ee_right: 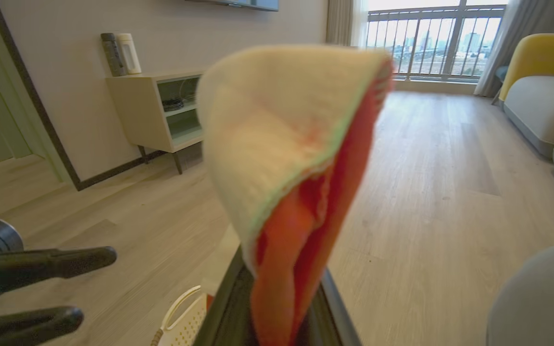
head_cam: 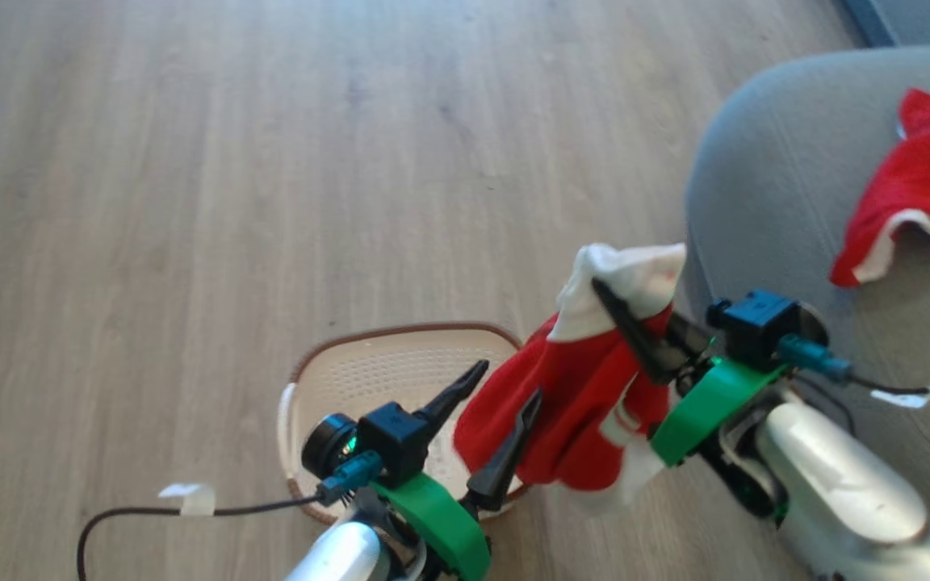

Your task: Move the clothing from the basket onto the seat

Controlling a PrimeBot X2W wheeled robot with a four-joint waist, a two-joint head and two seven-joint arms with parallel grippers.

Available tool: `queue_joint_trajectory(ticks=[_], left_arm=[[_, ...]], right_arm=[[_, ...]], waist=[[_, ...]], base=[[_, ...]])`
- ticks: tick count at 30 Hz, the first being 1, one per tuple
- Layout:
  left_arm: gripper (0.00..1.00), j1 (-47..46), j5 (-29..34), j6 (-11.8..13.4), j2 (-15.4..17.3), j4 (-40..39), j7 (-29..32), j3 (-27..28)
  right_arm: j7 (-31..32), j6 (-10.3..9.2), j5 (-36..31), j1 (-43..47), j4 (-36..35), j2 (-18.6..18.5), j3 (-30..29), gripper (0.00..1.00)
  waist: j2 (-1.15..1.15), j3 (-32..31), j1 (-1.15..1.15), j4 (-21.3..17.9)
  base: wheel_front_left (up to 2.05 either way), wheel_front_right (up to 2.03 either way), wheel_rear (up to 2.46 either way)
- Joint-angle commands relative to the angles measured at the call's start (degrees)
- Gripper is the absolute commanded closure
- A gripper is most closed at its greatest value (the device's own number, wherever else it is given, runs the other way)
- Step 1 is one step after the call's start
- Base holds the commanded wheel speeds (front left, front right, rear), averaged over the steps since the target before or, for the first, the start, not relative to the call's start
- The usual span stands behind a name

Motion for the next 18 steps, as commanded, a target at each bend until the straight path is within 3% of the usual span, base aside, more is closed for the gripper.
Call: queue_joint_trajectory(ticks=[1,9,18], left_arm=[[0.00,-3.0,-0.3,-0.4,-0.5,-0.8,-1.1,1.1],[0.00,-4.2,-0.8,-1.3,-0.8,1.5,-1.7,-1.2],[0.00,-4.9,0.2,-1.0,-0.8,0.1,-1.7,-1.3]], right_arm=[[-0.5,0.40,-0.6,-2.9,-2.8,-0.9,-1.1,1.00],[-0.5,0.40,-2.1,-3.2,-6.2,-2.5,-5.6,1.00],[-0.5,0.40,-3.1,-1.4,-8.4,-2.5,-9.4,1.00]], waist=[[0.00,1.8,0.00,-3.7],[0.00,4.8,0.00,-11.7],[0.00,7.0,0.00,-17.2]], base=[[0.00,0.00,0.00],[0.00,0.00,0.00],[0.00,0.00,0.00]])
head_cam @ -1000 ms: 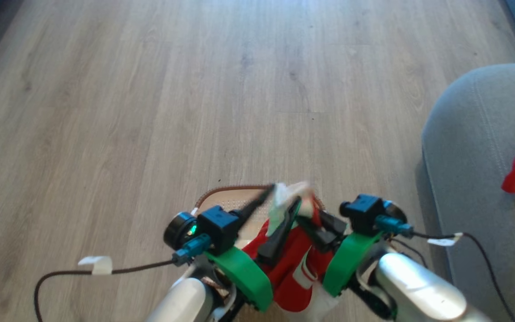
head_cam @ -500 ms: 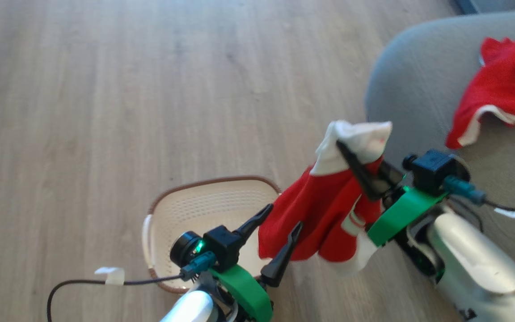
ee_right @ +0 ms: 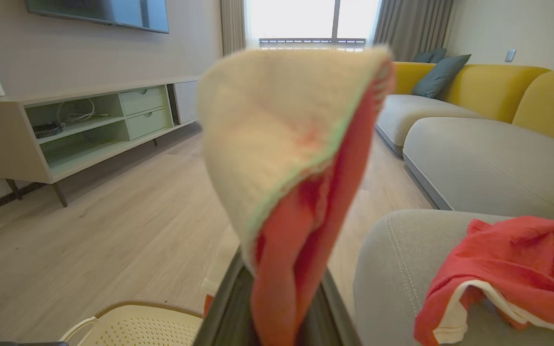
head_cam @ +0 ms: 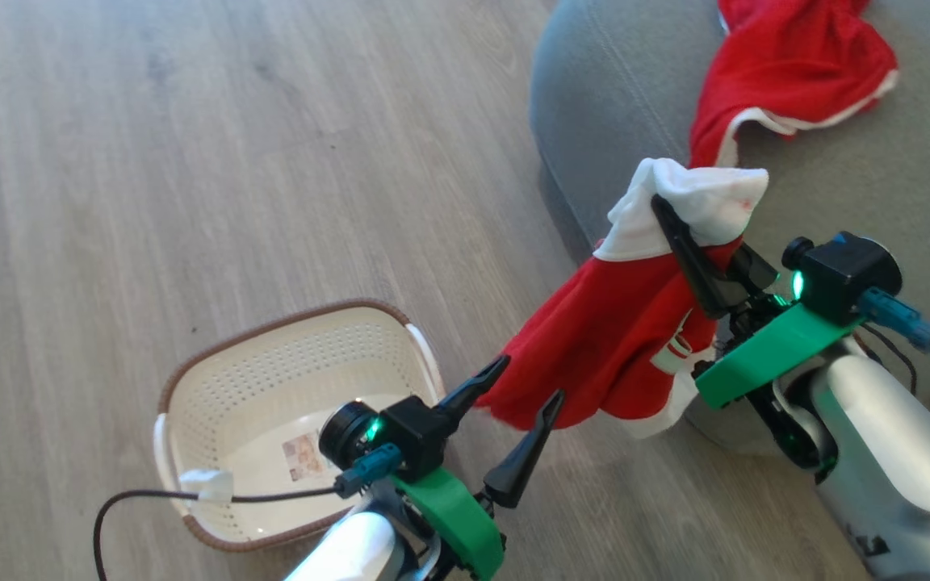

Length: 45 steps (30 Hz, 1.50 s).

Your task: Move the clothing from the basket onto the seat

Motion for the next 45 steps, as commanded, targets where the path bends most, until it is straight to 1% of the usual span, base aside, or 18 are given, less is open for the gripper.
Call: queue_joint_trajectory(ticks=[1,7,12,13,14,16,20,23,24,26,28,31,32,34,36,38,42,45], left_arm=[[0.00,-2.5,0.6,0.0,-0.4,-2.1,-0.7,1.9],[0.00,-3.5,1.3,-0.2,-0.4,-2.9,-0.7,1.5],[0.00,-6.7,3.3,-0.3,-0.4,-3.3,-0.7,1.8],[0.00,-7.8,3.8,-0.5,-0.4,-3.3,-0.7,2.0],[0.00,-10.4,5.3,-0.8,-0.3,-3.4,-0.7,2.2],[0.00,-13.0,6.4,-1.0,0.0,-3.7,-0.7,3.2],[0.00,-16.2,7.2,-1.4,0.9,-4.2,-0.7,5.8],[0.00,-16.9,7.5,-1.6,1.6,-4.1,-0.7,7.3],[0.00,-16.8,7.6,-1.7,1.7,-4.1,-0.7,7.6],[0.00,-16.3,7.6,-1.8,1.9,-4.1,-0.7,8.3],[0.00,-15.7,7.5,-1.9,1.7,-4.5,-0.7,8.8],[0.00,-14.5,7.5,-2.0,1.6,-4.9,-0.7,10.0],[0.00,-14.1,7.4,-2.0,1.5,-5.1,-0.7,10.5],[0.00,-13.4,7.4,-2.1,1.6,-5.4,-0.7,11.4],[0.00,-12.8,7.6,-2.1,1.8,-5.7,-0.7,11.9],[0.00,-12.5,8.0,-2.1,2.0,-5.8,-0.7,11.7],[0.00,-12.0,8.9,-2.2,2.7,-5.1,-0.7,10.9],[0.00,-11.6,9.0,-2.1,3.2,-4.9,-0.7,11.3]], right_arm=[[-0.5,0.40,-0.2,0.3,-2.3,-0.4,-0.5,1.00],[-0.5,0.40,0.2,0.4,-2.8,0.7,-3.0,1.00],[-0.5,0.40,-0.7,-3.3,-3.9,3.6,-10.4,1.00],[-0.5,0.40,-0.7,-4.7,-3.9,4.2,-12.0,1.00],[-0.5,0.40,-2.3,-8.6,-3.8,4.5,-14.7,1.00],[-0.4,0.40,-0.7,-13.3,-3.5,5.9,-17.0,1.00],[1.7,0.40,1.1,-25.9,-0.5,6.5,-23.7,1.00],[4.8,0.40,1.5,-36.6,3.3,5.5,-29.7,1.00],[5.9,0.40,1.1,-40.1,4.7,4.5,-31.9,1.00],[8.0,0.40,-0.7,-46.9,7.5,1.7,-37.3,1.00],[10.5,0.40,-3.3,-52.7,9.9,-1.9,-42.5,1.00],[14.6,0.40,-7.6,-58.5,13.0,-7.3,-48.9,1.00],[15.9,0.40,-9.1,-59.4,13.9,-8.5,-50.4,1.00],[18.6,0.40,-11.5,-59.6,16.2,-10.2,-53.1,1.00],[21.0,0.40,-11.8,-57.2,18.8,-9.7,-54.4,1.00],[21.5,0.40,-11.4,-52.2,21.1,-8.2,-54.1,1.00],[18.0,0.40,-10.1,-42.6,25.9,-4.3,-54.3,1.00],[15.0,0.40,-10.4,-38.4,28.5,-1.6,-54.6,1.00]], waist=[[0.00,1.2,0.00,-1.4],[0.00,3.8,0.00,-0.8],[0.00,11.1,0.00,0.9],[0.00,13.0,0.00,1.4],[0.00,16.8,0.00,2.5],[0.00,20.3,0.00,3.3],[0.00,26.1,0.00,4.7],[0.00,28.4,0.00,5.9],[0.00,28.9,0.00,6.3],[0.00,29.6,0.00,7.3],[0.00,30.1,0.00,8.3],[0.00,30.6,0.00,8.9],[0.00,30.8,0.00,8.8],[0.00,31.4,0.00,8.1],[0.00,32.2,0.00,6.9],[0.00,33.3,0.00,5.8],[0.00,34.5,0.00,4.0],[0.00,34.4,0.00,3.2]], base=[[0.00,0.00,0.00],[0.00,0.00,0.00],[0.00,0.00,0.00],[0.00,0.00,0.00],[0.00,0.00,0.00],[0.00,0.00,0.00],[0.00,0.00,0.00],[0.00,0.00,0.00],[0.00,0.00,0.00],[0.00,0.00,0.00],[0.00,0.00,0.00],[0.00,0.00,0.00],[0.00,0.00,0.00],[0.00,0.00,0.00],[0.00,0.00,0.00],[0.00,0.00,0.00],[0.00,0.00,0.00],[0.00,0.00,0.00]])
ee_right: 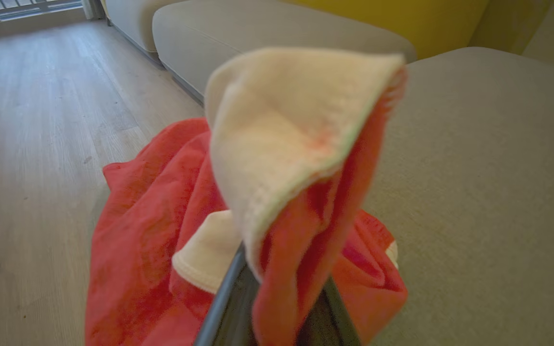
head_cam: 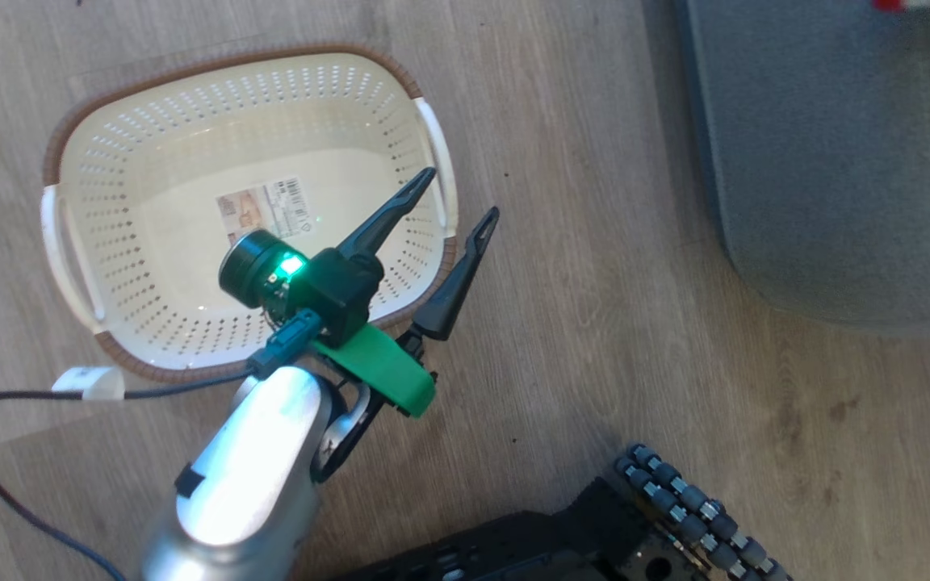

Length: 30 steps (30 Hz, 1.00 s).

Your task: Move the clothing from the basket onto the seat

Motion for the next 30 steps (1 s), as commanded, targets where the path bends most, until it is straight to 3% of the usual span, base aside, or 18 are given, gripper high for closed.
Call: queue_joint_trajectory(ticks=[1,2,3,11,17,22,30], left_arm=[[0.00,1.7,0.3,0.0,0.7,-1.4,-0.5,1.5],[0.00,2.0,0.2,0.1,0.8,-1.4,-0.5,1.8],[0.00,2.2,0.1,0.2,0.9,-1.4,-0.5,2.1],[0.00,3.7,-0.6,0.4,0.5,-1.1,-0.5,3.3],[0.00,5.8,-2.1,1.1,-0.7,-0.6,-0.5,5.2],[0.00,8.1,-3.4,1.7,-1.6,-0.1,-0.5,7.7],[0.00,12.5,-5.5,4.2,-2.7,1.7,-0.5,12.2]], right_arm=[[-1.9,0.40,-0.2,-0.4,-1.8,-0.8,-0.4,0.81],[-2.6,0.40,-0.2,0.2,-1.2,-0.5,-0.2,0.57],[-3.1,0.40,-0.3,0.8,-0.8,-0.4,0.2,0.00],[-4.6,0.40,-0.6,5.2,-1.1,-1.5,4.4,0.00],[-5.0,0.40,0.9,14.6,-7.9,-1.9,11.7,0.00],[-6.5,0.40,3.6,22.7,-17.0,0.5,15.1,0.00],[-9.5,0.40,3.1,35.7,-28.3,5.9,20.6,0.00]], waist=[[0.00,-0.2,-0.01,-0.9],[0.00,-0.5,-0.01,-1.0],[0.00,-0.9,-0.01,-1.2],[0.00,-5.7,-0.01,-2.0],[0.00,-10.8,-0.01,-2.6],[0.00,-15.7,-0.01,-1.9],[0.00,-24.2,-0.01,4.4]], base=[[0.00,0.00,0.00],[0.00,0.00,0.00],[0.00,0.00,0.00],[0.00,0.00,0.00],[0.00,0.00,0.00],[0.00,0.00,0.00],[0.00,0.00,0.00]])
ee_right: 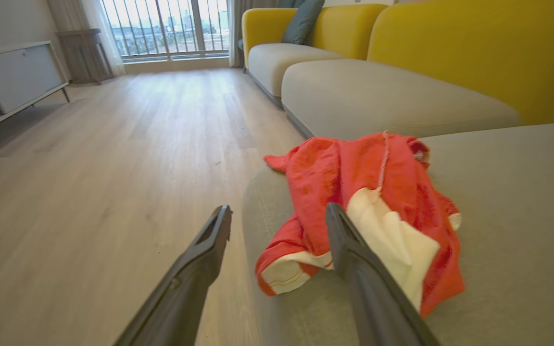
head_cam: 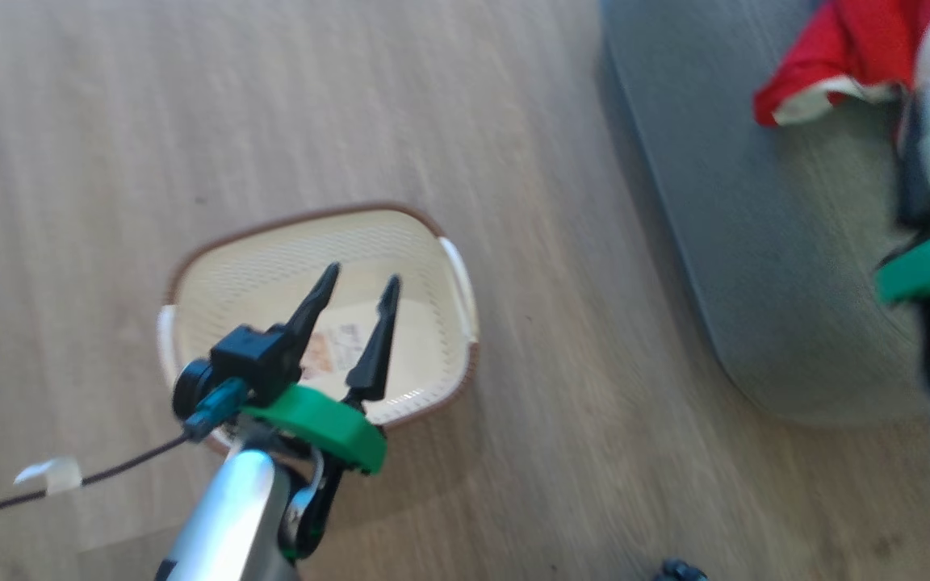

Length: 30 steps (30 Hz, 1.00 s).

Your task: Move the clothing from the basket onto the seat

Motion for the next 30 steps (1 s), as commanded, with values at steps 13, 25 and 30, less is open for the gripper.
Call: queue_joint_trajectory(ticks=[13,25,30], left_arm=[[0.00,5.7,2.0,2.9,-0.3,2.0,-0.5,13.4],[0.00,9.7,1.3,1.8,-0.4,2.3,-0.5,19.5],[0.00,11.8,0.6,2.4,-0.4,1.4,-0.5,20.6]], right_arm=[[-7.0,0.41,-5.1,13.2,-0.1,6.7,7.9,0.00],[-7.6,0.41,-11.7,19.9,-2.3,11.5,7.0,0.00],[-7.6,0.41,-11.4,21.8,-2.7,11.8,8.2,0.00]], waist=[[0.00,-11.3,0.01,13.9],[0.00,-16.3,0.01,15.4],[0.00,-17.7,0.01,14.7]], base=[[0.00,0.00,0.00],[0.00,0.00,0.00],[0.00,0.00,0.00]])
